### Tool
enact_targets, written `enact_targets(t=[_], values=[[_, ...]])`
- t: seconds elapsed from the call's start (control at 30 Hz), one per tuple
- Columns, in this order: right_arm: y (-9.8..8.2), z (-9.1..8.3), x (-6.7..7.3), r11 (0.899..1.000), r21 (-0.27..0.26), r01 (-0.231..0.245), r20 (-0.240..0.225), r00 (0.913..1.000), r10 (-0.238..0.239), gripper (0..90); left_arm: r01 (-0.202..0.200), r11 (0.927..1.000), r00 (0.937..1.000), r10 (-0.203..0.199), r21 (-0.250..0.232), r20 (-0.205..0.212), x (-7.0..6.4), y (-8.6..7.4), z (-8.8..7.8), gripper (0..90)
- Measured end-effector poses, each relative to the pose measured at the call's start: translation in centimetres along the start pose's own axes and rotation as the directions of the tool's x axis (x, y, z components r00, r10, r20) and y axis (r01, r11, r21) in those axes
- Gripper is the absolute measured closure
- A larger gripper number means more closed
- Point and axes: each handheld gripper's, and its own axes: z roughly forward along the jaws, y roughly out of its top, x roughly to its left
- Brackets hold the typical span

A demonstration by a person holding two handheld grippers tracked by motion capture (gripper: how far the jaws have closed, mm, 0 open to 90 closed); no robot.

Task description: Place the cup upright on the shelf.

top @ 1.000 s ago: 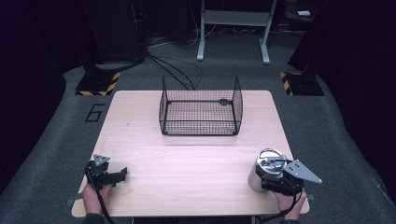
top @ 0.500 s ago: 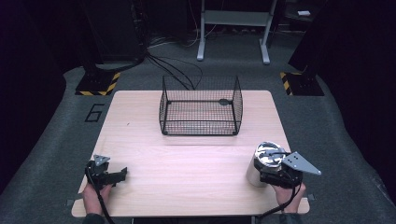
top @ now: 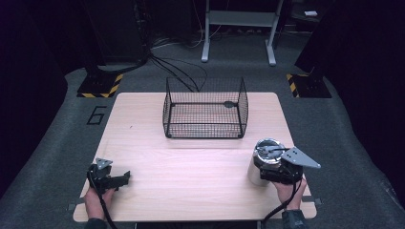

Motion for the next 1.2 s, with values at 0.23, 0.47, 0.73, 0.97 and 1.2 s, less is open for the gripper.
enact_targets(t=[0.23, 0.47, 0.73, 0.97, 1.2], values=[[0.8, 1.1, 0.4, 1.000, 0.017, 0.015, -0.029, 0.9995, -0.014, 3.8, 0.000, 1.0000, 1.0000, 0.000, 0.000, 0.000, 0.0, 0.0, 0.0, 0.3], [1.5, 1.9, 0.6, 1.000, 0.016, 0.019, -0.043, 0.9989, -0.018, 3.8, 0.000, 1.0000, 1.0000, 0.000, 0.000, 0.000, 0.0, 0.0, 0.0, 0.3], [2.4, 3.0, 0.9, 0.999, 0.009, 0.032, -0.066, 0.9973, -0.032, 3.9, 0.000, 1.0000, 1.0000, 0.000, 0.000, -0.001, 0.0, 0.0, 0.0, 0.2], [3.5, 4.2, 1.5, 0.999, -0.001, 0.041, -0.090, 0.9951, -0.041, 3.9, 0.001, 1.0000, 1.0000, -0.001, 0.000, -0.002, 0.0, 0.0, 0.0, 0.2], [4.6, 5.1, 1.8, 0.999, -0.011, 0.037, -0.110, 0.9932, -0.038, 3.9, 0.002, 1.0000, 1.0000, -0.002, 0.001, -0.002, 0.0, 0.0, 0.0, 0.2]])
